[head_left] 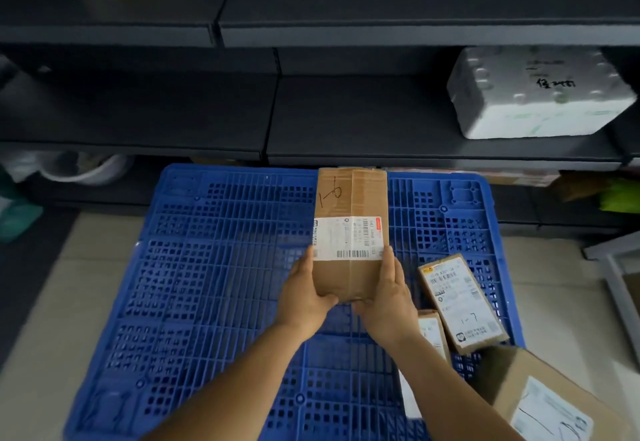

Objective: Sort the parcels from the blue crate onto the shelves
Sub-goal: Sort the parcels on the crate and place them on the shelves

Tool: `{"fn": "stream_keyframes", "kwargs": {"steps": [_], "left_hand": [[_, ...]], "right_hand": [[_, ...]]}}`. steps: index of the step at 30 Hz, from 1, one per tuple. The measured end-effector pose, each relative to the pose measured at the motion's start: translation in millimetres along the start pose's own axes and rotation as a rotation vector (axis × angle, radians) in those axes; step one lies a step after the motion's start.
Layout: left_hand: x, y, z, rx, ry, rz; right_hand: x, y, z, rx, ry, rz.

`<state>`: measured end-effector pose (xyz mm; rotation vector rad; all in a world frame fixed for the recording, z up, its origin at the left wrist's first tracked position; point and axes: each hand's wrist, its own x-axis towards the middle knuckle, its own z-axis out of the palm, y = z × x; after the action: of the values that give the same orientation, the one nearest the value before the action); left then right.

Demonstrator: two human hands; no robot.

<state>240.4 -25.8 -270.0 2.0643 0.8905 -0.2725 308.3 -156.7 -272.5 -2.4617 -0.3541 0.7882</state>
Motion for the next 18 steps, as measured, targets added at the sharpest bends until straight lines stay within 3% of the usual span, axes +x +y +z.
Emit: {"fn": "stream_keyframes", "kwargs": {"steps": [8, 18], "left_hand": [[-67.2, -22.8, -80.9, -0.217, 0.213, -0.023], [-193.7, -96.3, -218.5, -0.412, 0.544, 0.017]], "right_hand": [[-42.6, -80.3, 0.3, 0.016, -0.06, -0.212], [-153.1, -231.6, 42.2, 0.051, -0.077, -0.59]]}}
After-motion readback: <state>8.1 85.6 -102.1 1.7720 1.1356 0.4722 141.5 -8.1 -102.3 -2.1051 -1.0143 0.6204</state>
